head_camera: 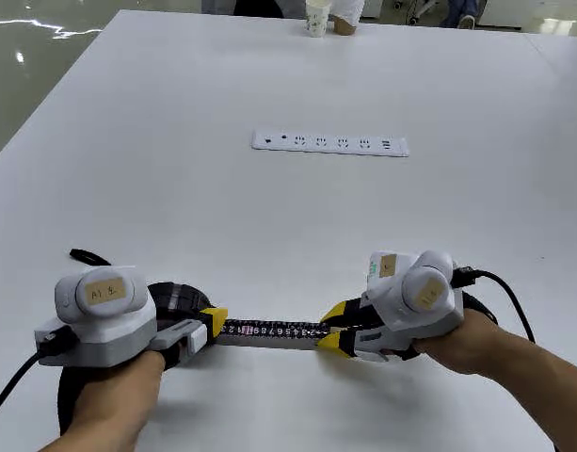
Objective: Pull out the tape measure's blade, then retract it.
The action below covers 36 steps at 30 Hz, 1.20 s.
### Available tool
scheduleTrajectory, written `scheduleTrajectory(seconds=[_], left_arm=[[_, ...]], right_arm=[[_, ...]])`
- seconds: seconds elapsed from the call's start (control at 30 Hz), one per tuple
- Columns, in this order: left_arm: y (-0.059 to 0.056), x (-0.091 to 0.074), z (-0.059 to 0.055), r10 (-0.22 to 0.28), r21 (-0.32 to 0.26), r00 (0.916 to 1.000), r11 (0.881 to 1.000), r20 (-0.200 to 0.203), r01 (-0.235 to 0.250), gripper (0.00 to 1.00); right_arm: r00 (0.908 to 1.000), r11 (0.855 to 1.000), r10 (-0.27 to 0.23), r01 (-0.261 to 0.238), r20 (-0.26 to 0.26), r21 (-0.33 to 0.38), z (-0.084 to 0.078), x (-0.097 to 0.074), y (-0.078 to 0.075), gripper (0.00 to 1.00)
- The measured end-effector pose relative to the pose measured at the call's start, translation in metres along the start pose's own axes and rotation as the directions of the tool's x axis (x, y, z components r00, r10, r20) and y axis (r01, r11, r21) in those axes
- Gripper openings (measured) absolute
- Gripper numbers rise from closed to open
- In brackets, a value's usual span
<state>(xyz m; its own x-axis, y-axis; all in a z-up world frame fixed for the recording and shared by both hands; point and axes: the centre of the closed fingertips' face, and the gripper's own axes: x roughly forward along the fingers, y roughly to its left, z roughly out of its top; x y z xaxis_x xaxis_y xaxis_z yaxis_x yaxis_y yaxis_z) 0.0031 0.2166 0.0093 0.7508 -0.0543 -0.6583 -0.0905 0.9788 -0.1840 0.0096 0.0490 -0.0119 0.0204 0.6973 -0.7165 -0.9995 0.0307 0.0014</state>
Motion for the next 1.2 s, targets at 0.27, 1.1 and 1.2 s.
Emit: scheduleTrajectory(seconds=[0.27,1.1,1.2], left_arm=[[0.0,0.0,0.0,-0.001,-0.003,1.0,1.0,0.0,0.001,0.6],[0.001,-0.001,0.0,-0.003,-0.006,1.0,1.0,-0.007,0.003,0.6],[0.001,0.0,0.001,-0.004,-0.011,1.0,1.0,-0.008,0.004,0.6]], right_arm=[[1.0,1.0,0.003,-0.003,0.006,0.001,0.006,0.006,0.001,0.1],[0.9997,1.0,0.014,-0.013,0.019,-0.015,0.025,0.024,0.005,0.1],[0.9997,1.0,0.013,-0.013,0.023,-0.016,0.029,0.027,0.005,0.1]])
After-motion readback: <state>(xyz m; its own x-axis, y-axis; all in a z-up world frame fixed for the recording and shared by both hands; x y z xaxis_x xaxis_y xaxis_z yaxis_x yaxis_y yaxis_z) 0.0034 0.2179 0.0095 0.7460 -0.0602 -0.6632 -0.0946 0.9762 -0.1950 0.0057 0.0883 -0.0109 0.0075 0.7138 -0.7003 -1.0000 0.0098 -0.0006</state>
